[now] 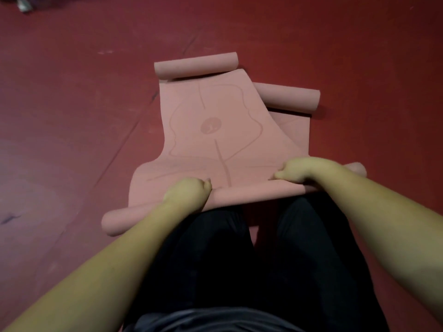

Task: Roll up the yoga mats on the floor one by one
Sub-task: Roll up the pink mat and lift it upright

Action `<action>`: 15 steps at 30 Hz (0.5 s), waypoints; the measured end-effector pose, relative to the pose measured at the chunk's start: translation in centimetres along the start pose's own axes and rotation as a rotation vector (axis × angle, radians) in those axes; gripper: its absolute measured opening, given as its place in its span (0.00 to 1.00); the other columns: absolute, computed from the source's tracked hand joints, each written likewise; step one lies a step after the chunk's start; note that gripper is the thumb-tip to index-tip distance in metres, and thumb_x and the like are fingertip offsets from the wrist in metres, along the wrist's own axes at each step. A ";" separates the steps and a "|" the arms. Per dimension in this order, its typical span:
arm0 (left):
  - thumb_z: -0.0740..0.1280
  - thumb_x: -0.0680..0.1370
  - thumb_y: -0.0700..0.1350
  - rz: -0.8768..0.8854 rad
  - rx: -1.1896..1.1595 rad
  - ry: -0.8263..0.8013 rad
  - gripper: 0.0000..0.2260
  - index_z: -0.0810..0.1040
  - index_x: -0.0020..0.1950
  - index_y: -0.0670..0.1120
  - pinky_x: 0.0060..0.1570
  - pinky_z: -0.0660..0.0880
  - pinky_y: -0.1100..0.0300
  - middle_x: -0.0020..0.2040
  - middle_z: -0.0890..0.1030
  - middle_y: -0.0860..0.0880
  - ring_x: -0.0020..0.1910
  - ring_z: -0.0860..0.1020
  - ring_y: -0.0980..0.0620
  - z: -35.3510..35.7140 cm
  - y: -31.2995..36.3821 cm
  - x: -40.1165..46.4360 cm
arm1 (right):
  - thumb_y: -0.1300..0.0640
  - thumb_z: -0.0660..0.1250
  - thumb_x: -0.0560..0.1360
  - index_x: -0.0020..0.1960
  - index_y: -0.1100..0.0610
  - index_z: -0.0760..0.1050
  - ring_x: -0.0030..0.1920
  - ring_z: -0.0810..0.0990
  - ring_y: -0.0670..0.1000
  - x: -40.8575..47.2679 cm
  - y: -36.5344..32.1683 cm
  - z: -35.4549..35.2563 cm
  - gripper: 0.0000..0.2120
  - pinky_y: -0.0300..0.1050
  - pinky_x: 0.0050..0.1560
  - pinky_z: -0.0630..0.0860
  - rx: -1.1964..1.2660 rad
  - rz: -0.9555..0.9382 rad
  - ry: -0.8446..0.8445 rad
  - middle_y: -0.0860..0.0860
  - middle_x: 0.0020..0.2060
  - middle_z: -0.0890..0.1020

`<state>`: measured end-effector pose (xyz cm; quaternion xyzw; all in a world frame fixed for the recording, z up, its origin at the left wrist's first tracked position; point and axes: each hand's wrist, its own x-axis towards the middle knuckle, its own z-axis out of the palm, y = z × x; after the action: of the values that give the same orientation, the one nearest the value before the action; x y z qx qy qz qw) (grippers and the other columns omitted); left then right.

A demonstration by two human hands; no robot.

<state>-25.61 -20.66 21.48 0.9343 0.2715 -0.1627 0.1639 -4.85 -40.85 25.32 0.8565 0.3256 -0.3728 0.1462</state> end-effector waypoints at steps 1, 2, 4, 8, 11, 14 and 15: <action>0.49 0.85 0.52 -0.023 -0.064 0.013 0.20 0.76 0.64 0.43 0.55 0.72 0.51 0.60 0.79 0.39 0.59 0.76 0.39 -0.2 -0.1 -0.1 | 0.40 0.54 0.81 0.69 0.54 0.75 0.63 0.74 0.58 0.4 0.2 0.4 0.25 0.45 0.59 0.69 0.022 -0.015 0.064 0.56 0.66 0.76; 0.51 0.84 0.53 -0.036 -0.105 0.037 0.19 0.77 0.58 0.44 0.54 0.71 0.52 0.58 0.80 0.40 0.58 0.77 0.40 -0.3 -0.1 0.0 | 0.41 0.55 0.81 0.66 0.53 0.77 0.61 0.75 0.57 0.6 0.6 0.7 0.23 0.45 0.55 0.69 0.056 -0.031 0.146 0.56 0.64 0.78; 0.52 0.84 0.53 -0.050 -0.155 0.017 0.17 0.77 0.54 0.45 0.53 0.71 0.53 0.58 0.80 0.40 0.57 0.77 0.40 -0.7 -0.2 0.3 | 0.41 0.55 0.81 0.59 0.52 0.81 0.55 0.78 0.57 0.6 1.2 1.4 0.22 0.44 0.47 0.69 0.074 -0.083 0.343 0.55 0.57 0.82; 0.54 0.84 0.50 -0.076 -0.170 -0.070 0.17 0.79 0.58 0.42 0.57 0.71 0.54 0.61 0.79 0.39 0.59 0.75 0.40 -1.4 0.0 0.6 | 0.38 0.54 0.79 0.46 0.53 0.82 0.48 0.79 0.57 -1.3 1.9 3.7 0.24 0.47 0.42 0.72 -0.017 -0.181 0.662 0.52 0.43 0.80; 0.56 0.83 0.50 -0.071 -0.153 -0.087 0.16 0.80 0.57 0.43 0.56 0.74 0.53 0.58 0.80 0.41 0.57 0.77 0.41 -1.9 0.3 0.6 | 0.36 0.53 0.78 0.41 0.53 0.78 0.47 0.78 0.55 -1.9 2.0 5.5 0.25 0.48 0.44 0.73 -0.025 -0.168 0.725 0.50 0.40 0.80; 0.57 0.82 0.52 -0.098 -0.168 -0.036 0.15 0.79 0.47 0.46 0.48 0.73 0.54 0.53 0.81 0.42 0.48 0.76 0.42 -1.6 0.3 0.8 | 0.35 0.46 0.77 0.37 0.53 0.75 0.47 0.78 0.56 -1.4 1.2 6.0 0.28 0.48 0.41 0.71 -0.021 -0.122 0.753 0.52 0.39 0.80; 0.57 0.82 0.53 -0.099 -0.145 -0.001 0.15 0.77 0.44 0.46 0.46 0.71 0.54 0.52 0.81 0.41 0.46 0.74 0.42 -1.4 0.4 0.6 | 0.36 0.46 0.78 0.39 0.53 0.78 0.48 0.79 0.57 -1.3 1.0 5.8 0.29 0.48 0.42 0.71 -0.017 -0.115 0.760 0.53 0.41 0.81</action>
<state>-24.57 -20.17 22.59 0.9054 0.3284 -0.1510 0.2229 -7.99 -45.00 22.32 0.9128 0.4071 -0.0337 0.0010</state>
